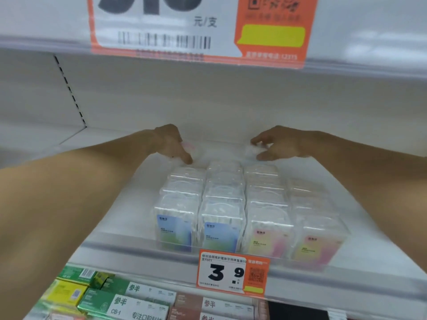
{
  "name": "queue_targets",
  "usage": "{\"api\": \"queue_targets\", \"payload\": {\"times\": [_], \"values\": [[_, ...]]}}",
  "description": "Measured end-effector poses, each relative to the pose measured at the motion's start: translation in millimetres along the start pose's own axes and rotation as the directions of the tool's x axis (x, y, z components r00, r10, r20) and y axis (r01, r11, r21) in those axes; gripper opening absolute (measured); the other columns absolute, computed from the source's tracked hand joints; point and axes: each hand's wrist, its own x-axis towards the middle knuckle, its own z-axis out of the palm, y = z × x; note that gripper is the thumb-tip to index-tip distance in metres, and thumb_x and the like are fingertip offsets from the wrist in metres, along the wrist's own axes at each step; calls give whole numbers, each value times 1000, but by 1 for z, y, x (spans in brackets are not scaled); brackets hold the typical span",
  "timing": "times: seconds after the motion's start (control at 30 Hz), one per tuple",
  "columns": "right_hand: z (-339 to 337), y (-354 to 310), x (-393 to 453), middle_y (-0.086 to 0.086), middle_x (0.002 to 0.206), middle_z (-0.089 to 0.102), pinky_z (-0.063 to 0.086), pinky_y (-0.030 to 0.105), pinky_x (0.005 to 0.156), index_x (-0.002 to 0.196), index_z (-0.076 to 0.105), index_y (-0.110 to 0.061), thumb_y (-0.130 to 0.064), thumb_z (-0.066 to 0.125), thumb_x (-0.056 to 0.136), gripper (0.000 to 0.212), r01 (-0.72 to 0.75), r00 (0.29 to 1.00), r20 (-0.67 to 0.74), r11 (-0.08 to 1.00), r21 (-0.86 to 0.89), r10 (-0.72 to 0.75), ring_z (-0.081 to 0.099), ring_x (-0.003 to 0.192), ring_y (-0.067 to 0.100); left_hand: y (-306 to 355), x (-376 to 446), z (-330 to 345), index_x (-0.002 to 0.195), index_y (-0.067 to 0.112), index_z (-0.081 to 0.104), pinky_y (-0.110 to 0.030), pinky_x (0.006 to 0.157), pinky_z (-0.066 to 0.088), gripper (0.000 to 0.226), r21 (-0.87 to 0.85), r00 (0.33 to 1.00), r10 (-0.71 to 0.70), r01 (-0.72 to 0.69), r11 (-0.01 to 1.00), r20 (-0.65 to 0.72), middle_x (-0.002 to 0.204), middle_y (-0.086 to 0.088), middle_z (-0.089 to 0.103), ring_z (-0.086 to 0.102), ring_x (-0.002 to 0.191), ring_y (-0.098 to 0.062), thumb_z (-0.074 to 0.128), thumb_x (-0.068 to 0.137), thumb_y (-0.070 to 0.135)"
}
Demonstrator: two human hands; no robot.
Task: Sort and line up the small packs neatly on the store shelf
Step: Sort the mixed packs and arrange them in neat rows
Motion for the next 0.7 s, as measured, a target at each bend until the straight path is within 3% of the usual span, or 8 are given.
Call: {"api": "queue_targets", "payload": {"times": [0.07, 0.17, 0.23, 0.3, 0.43, 0.57, 0.7], "values": [[-11, 7, -14, 15, 128, 61, 53, 31, 95, 132, 56, -6, -14, 70, 89, 46, -36, 999, 26, 925, 378, 29, 66, 112, 28, -5, -10, -4, 114, 14, 62, -36, 83, 55, 65, -101, 998, 3, -9, 995, -64, 110, -7, 64, 63, 91, -27, 87, 58, 37], [-23, 22, -36, 23, 117, 63, 55, 42, 91, 116, 56, -6, -25, 56, 99, 25, -21, 999, -24, 826, 563, 41, 71, 99, 35, -13, -30, -14, 117, 26, 52, -42, 70, 58, 71, -394, 997, 16, -44, 918, -73, 99, -8, 57, 59, 74, -26, 91, 58, 22], [-26, 28, -53, 21, 105, 67, 55, 39, 77, 110, 56, -10, -33, 43, 104, 27, -12, 995, -71, 824, 566, 63, 72, 92, 33, -15, -42, -21, 114, 27, 55, -39, 67, 58, 71, -450, 996, 48, -77, 890, -76, 99, -7, 57, 60, 78, -24, 93, 54, 26], [-29, 32, -68, 14, 92, 71, 52, 34, 69, 106, 60, -9, -36, 35, 106, 37, -10, 989, -114, 825, 565, 89, 71, 82, 27, -16, -49, -28, 110, 25, 60, -29, 68, 50, 68, -400, 983, 31, -101, 911, -180, 105, -4, 57, 59, 86, -21, 93, 51, 34], [-33, 34, -86, 16, 92, 68, 48, 35, 68, 97, 58, -13, -34, 32, 106, 34, -6, 982, -149, 809, 587, 115, 66, 78, 28, -13, -59, -41, 100, 20, 69, -25, 70, 47, 48, -455, 964, 49, -168, 874, -263, 104, -4, 64, 62, 89, -21, 91, 58, 28], [-32, 37, -95, 17, 95, 66, 48, 36, 67, 105, 55, -10, -35, 35, 106, 32, 0, 987, -137, 851, 525, 85, 66, 82, 29, -4, -67, -47, 101, 26, 71, -20, 72, 48, 35, -374, 970, 192, -234, 897, -147, 114, 1, 62, 61, 102, -19, 85, 69, 21], [-28, 42, -102, 16, 104, 68, 50, 34, 66, 113, 56, -8, -37, 37, 105, 36, -17, 993, -94, 897, 442, 65, 68, 85, 28, 12, -73, -42, 117, 33, 61, -25, 87, 46, 59, -239, 973, 230, -224, 945, -5, 113, 6, 59, 59, 105, -14, 87, 64, 33]]}}
